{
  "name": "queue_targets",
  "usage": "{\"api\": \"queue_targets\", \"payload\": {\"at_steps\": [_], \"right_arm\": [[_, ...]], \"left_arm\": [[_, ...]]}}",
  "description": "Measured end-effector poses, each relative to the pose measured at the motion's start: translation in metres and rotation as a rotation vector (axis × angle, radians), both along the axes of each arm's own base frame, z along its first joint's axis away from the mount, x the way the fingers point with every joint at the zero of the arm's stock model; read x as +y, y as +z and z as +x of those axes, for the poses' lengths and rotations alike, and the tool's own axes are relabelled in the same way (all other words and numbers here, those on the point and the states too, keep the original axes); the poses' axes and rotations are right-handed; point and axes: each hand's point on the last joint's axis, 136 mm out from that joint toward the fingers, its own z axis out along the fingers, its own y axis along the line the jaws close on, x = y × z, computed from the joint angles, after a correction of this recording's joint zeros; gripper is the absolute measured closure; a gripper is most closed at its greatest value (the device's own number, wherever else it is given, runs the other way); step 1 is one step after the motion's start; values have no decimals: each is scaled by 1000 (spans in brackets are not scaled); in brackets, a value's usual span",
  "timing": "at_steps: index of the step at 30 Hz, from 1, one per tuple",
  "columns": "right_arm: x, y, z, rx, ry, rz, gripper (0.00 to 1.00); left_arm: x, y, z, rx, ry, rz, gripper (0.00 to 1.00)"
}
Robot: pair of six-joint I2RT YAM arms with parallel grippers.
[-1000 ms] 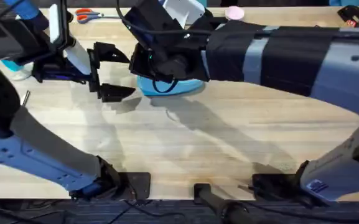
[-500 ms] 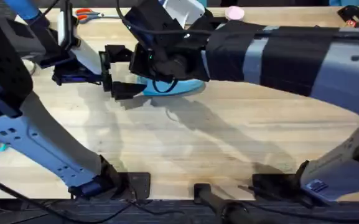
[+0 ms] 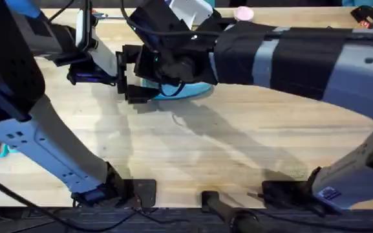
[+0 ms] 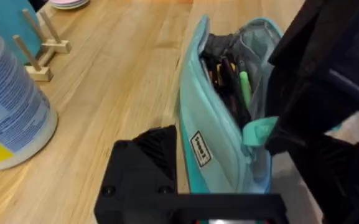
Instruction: Unzip the bag, pick up the pens from the table one at a time and place them inside, then zip the bag closed.
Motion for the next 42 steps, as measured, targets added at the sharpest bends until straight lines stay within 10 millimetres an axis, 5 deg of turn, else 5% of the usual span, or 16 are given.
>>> {"api": "queue_targets", "payload": {"at_steps": [16,18,24,26,42], "right_arm": [[0,0,0,0,0,0,971],[0,0,0,0,0,0,971],[0,0,0,1,1,1,971],[1,0,0,1,2,2,971],[-1,-1,1,-3,-6,-7,971]], "left_arm": [[-2,0,0,0,-5,0,35],[-2,0,0,0,-5,0,155],[-1,-1,-1,8,-5,4,794],[-1,-1,-1,9,-5,6,932],[-1,-2,-1,11,-6,8,956]]}}
